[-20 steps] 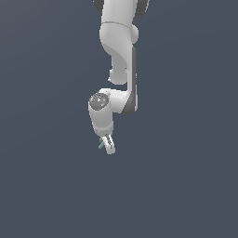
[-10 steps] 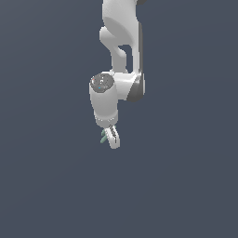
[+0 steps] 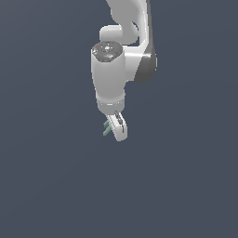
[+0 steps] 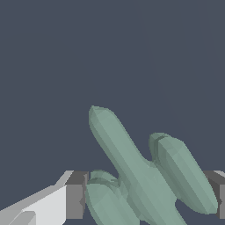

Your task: Pick up the object and move it to a goal position.

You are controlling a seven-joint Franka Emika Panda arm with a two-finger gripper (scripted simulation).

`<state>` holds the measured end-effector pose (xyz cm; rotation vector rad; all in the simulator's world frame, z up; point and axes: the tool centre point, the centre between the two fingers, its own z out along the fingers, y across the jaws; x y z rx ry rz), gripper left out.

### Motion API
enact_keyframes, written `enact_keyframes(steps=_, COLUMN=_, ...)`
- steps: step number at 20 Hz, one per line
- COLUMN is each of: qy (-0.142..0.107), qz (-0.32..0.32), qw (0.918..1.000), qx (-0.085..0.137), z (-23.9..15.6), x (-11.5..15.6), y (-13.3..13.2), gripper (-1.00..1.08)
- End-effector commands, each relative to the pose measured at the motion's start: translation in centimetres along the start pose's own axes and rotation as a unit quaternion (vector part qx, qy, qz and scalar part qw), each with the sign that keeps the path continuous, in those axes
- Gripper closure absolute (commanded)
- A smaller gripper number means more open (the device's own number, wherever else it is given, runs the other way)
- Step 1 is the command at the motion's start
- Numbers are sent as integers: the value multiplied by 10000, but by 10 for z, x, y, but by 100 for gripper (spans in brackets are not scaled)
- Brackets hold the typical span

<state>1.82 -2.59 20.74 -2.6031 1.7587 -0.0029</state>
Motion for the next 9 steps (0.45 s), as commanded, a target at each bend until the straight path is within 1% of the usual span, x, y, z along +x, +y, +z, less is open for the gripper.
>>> enact_keyframes(steps=1, qy=0, qz=0, qw=10000, qx=-9, z=-14, x=-3, y=-3, gripper=108)
enact_keyframes(steps=5, qy=-3, qz=-2, qw=10000, qx=-8, z=-27, x=-5, y=-8, gripper=108)
enact_keyframes(steps=9, qy=-5, qz=-5, qw=10000, qx=-7, z=-31, x=-6, y=-9, gripper=108)
